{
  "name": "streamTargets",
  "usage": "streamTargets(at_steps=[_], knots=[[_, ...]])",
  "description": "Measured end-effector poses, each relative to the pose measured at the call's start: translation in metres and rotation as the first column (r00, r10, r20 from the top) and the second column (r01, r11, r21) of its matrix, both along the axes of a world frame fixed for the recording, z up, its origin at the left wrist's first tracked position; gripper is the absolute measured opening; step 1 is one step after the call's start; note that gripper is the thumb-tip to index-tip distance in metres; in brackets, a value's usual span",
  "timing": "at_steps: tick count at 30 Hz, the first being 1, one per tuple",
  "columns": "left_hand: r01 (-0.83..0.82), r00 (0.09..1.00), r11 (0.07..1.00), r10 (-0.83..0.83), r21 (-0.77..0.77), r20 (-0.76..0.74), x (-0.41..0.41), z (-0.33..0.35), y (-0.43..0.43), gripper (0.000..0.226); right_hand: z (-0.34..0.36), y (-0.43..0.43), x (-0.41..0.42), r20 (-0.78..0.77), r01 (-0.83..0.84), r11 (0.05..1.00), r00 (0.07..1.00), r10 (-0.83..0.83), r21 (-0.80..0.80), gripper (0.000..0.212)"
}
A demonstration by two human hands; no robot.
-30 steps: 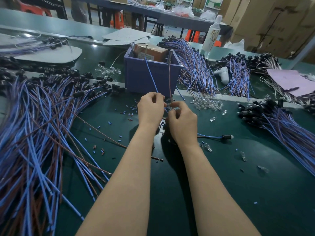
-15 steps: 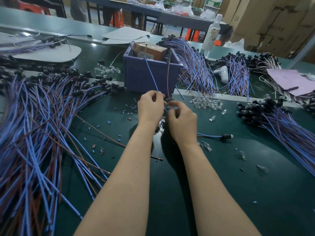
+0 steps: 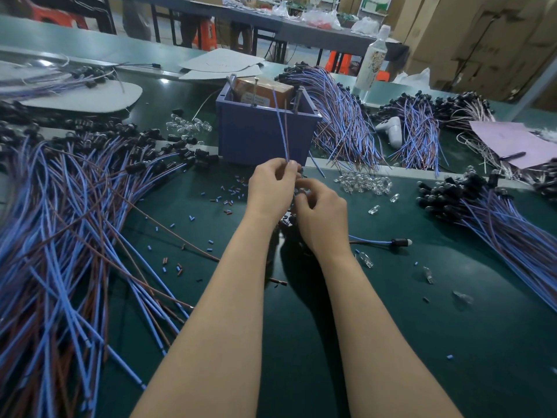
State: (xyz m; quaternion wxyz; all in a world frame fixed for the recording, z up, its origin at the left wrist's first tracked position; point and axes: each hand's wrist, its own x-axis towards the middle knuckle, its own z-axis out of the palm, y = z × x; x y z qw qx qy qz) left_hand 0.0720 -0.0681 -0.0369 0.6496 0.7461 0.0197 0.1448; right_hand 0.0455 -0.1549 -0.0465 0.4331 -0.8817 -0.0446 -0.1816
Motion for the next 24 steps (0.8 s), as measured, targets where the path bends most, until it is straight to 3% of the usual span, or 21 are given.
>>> streamTargets(at_steps=[2,5,8,11,14,16,18,19,21,22,24], knots=[[-0.068,0.996,0.998,0.068,-0.016,0.052,-0.001,0.004,0.001,0.021,0.005,-0.002,-0.001,0.028,-0.01,1.0,1.0,0.01,-0.003,0.023],[-0.302,0.946,0.939,0.316,-0.165,0.066,0.001,0.012,0.015,0.022,0.014,-0.014,0.001,-0.007,0.064,0.996,0.998,-0.065,-0.064,0.025],[-0.444,0.885,0.846,0.466,-0.295,0.004,0.002,0.013,0.036,0.022,0.022,-0.038,0.007,-0.223,0.135,0.949,0.953,-0.203,-0.284,0.031],[-0.492,0.86,0.797,0.507,-0.352,-0.055,0.002,0.007,0.048,0.022,0.025,-0.05,0.0,-0.502,-0.039,0.895,0.838,-0.213,-0.445,0.036],[-0.561,0.818,0.735,0.563,-0.38,-0.118,0.001,0.003,0.053,0.027,0.024,-0.05,-0.004,-0.506,-0.077,0.889,0.843,-0.184,-0.452,0.019],[-0.632,0.759,0.702,0.647,-0.329,-0.077,-0.004,0.003,0.051,0.046,0.023,-0.05,-0.004,-0.478,-0.071,0.901,0.864,-0.159,-0.428,0.014],[-0.718,0.661,0.685,0.726,-0.124,0.188,-0.014,0.007,0.043,0.057,0.019,-0.048,-0.003,-0.398,-0.056,0.935,0.913,-0.094,-0.351,0.013],[-0.724,0.642,0.69,0.678,-0.009,0.359,-0.016,0.01,0.037,0.053,0.018,-0.046,-0.002,-0.33,-0.055,0.959,0.943,-0.041,-0.277,0.011],[-0.56,0.762,0.788,0.367,0.258,0.533,-0.016,0.014,0.02,0.036,0.017,-0.039,-0.001,-0.195,-0.087,0.991,0.978,0.066,-0.1,0.013],[-0.375,0.862,0.837,0.157,0.399,0.482,-0.015,0.016,0.009,0.029,0.017,-0.037,0.0,-0.145,-0.108,0.994,0.984,0.108,0.01,0.017],[0.017,0.97,0.852,-0.141,0.523,0.198,-0.016,0.014,-0.009,0.024,0.015,-0.036,0.001,-0.093,-0.129,0.952,0.983,0.16,0.277,0.02]])
